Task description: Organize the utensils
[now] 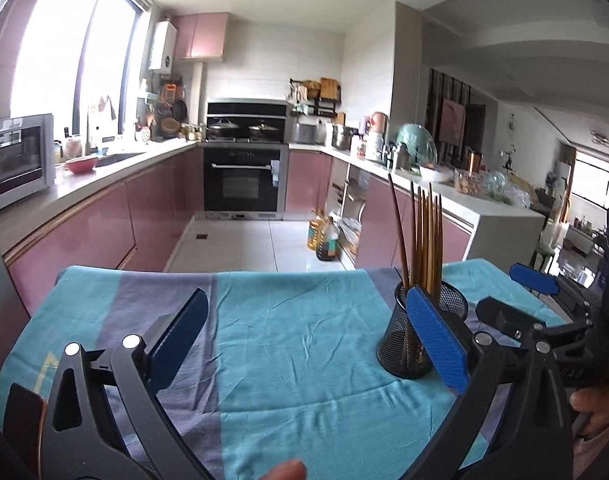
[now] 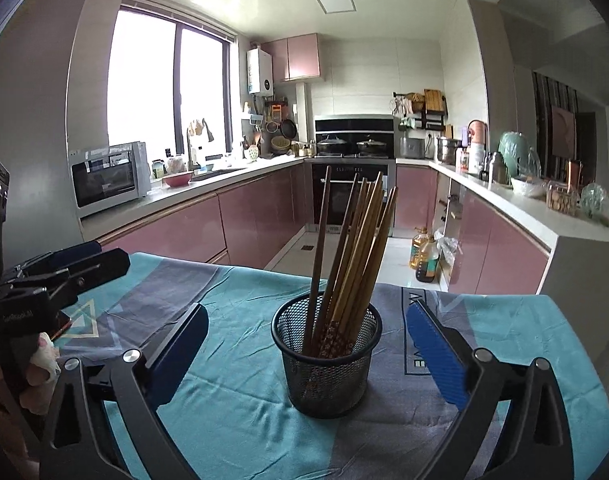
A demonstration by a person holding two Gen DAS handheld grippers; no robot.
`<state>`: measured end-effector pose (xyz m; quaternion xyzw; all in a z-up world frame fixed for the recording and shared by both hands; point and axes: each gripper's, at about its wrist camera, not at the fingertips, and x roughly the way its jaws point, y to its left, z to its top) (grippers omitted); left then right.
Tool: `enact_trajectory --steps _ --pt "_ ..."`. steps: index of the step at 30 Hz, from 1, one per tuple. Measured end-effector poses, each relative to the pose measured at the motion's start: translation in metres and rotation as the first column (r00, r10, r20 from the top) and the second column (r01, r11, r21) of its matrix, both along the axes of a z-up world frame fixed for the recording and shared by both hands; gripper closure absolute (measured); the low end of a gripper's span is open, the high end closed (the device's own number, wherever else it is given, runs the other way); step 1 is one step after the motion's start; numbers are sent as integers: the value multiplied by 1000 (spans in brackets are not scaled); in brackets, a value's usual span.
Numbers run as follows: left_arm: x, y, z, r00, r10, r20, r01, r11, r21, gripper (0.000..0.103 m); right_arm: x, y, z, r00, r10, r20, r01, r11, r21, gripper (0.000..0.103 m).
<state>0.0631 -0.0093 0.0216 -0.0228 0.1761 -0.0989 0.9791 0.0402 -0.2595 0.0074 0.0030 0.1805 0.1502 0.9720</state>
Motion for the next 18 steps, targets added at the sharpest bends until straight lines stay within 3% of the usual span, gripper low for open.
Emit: enact_trajectory --steps 18 --pt "-73 9 14 984 81 158 -88 995 40 6 -33 12 12 997 -26 79 25 1000 15 7"
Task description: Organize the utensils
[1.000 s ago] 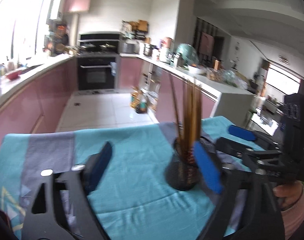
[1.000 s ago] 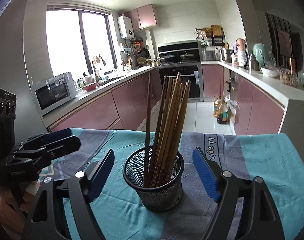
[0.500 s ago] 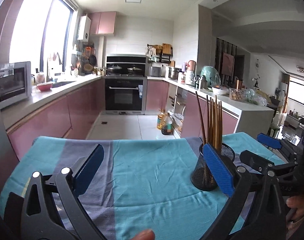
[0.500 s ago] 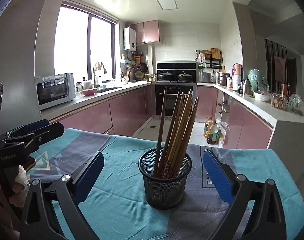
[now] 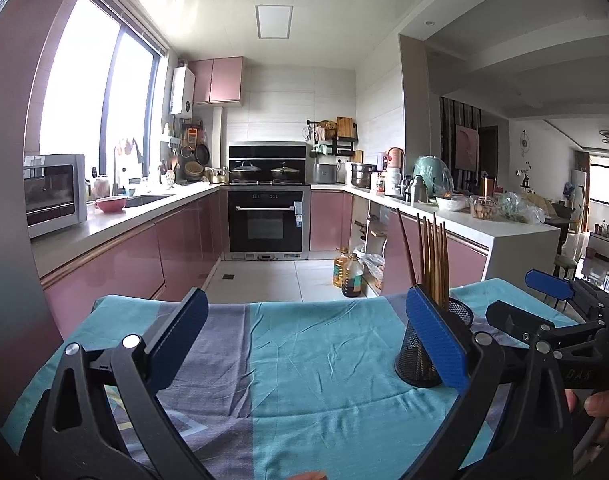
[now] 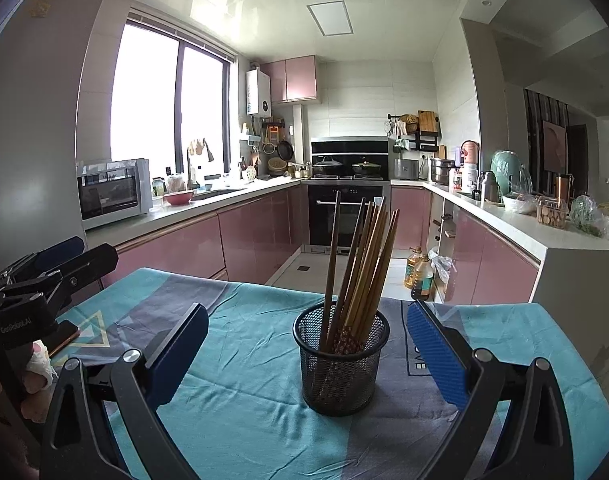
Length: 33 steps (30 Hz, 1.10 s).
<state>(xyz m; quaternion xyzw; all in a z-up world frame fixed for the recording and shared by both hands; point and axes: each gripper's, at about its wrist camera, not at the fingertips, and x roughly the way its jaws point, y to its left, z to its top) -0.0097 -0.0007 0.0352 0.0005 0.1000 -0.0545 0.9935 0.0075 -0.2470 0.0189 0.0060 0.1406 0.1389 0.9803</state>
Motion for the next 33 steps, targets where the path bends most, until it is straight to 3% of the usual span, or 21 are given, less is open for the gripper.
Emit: enact_trajectory --steps 33 --pt "-22 6 7 1000 21 17 -20 1000 -10 6 -13 10 3 999 7 49 -7 1000 -5 7"
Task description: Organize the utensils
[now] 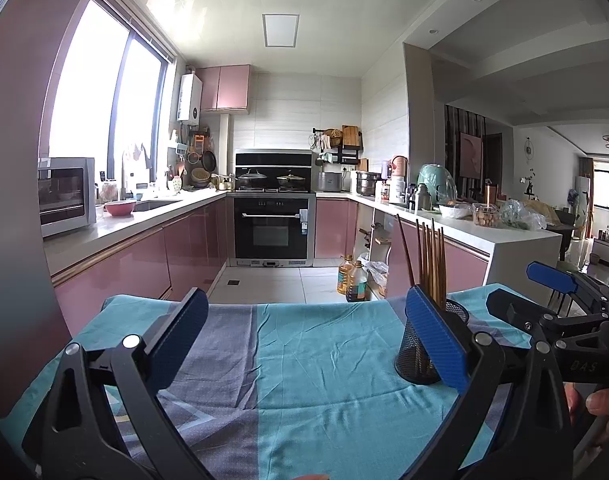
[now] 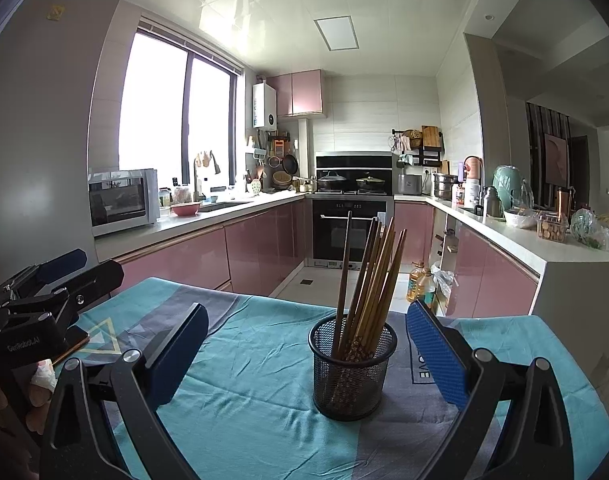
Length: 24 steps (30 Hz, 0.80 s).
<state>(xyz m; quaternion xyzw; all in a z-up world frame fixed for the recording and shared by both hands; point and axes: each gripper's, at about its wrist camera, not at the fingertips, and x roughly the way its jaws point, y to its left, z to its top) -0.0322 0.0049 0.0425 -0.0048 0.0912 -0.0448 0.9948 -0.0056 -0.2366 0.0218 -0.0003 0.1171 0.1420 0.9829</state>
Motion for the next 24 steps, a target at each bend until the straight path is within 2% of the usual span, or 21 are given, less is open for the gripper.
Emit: enact_trajectory --steps 24 --pt "-4 -2 5 1000 -3 -6 3 1000 2 6 -2 0 2 1000 2 -3 -2 1000 13 7"
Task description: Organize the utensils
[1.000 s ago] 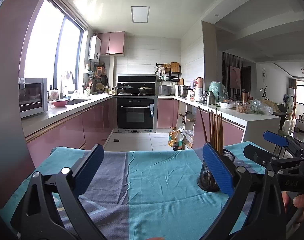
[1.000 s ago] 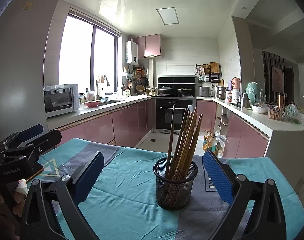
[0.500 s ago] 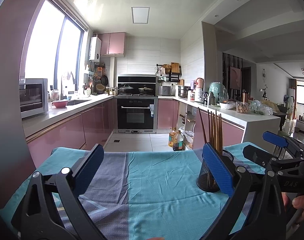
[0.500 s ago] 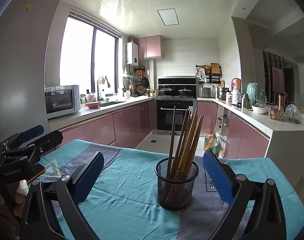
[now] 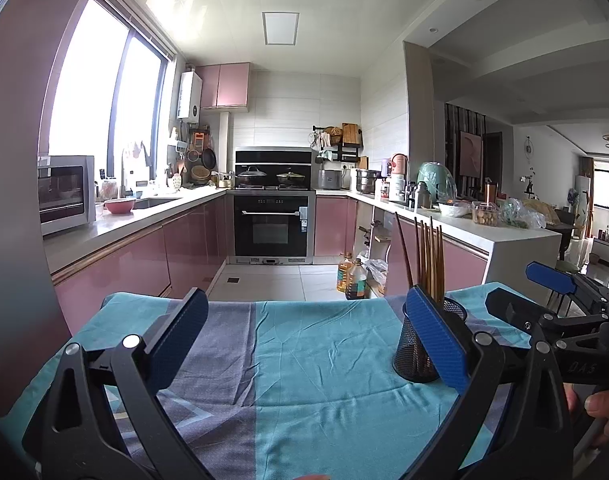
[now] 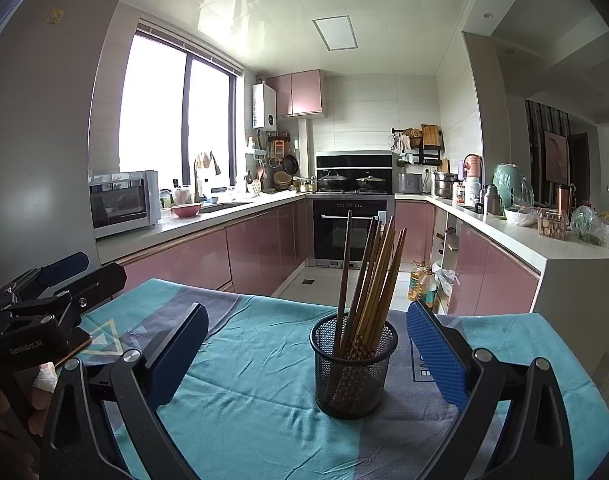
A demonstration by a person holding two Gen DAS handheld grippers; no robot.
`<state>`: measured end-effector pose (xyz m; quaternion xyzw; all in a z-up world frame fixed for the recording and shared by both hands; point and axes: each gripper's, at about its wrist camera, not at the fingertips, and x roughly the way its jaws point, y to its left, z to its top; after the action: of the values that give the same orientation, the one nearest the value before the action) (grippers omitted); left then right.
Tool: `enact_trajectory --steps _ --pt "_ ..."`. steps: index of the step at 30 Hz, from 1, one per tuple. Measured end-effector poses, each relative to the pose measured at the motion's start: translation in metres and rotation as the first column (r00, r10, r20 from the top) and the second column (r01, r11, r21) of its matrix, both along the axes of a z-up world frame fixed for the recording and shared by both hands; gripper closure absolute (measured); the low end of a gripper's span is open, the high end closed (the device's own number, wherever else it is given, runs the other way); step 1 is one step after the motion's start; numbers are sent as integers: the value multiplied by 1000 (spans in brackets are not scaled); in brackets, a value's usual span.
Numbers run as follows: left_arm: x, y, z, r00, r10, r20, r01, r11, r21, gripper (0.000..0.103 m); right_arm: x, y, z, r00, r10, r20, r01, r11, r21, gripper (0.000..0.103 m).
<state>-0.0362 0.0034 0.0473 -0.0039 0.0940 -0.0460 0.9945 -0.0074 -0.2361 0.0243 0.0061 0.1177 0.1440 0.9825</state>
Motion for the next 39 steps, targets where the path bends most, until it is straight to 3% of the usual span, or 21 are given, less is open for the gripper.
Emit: enact_trajectory --steps 39 --pt "2 1 1 1000 -1 -6 1 1000 -1 6 1 -4 -1 1000 -2 -8 2 1000 12 7"
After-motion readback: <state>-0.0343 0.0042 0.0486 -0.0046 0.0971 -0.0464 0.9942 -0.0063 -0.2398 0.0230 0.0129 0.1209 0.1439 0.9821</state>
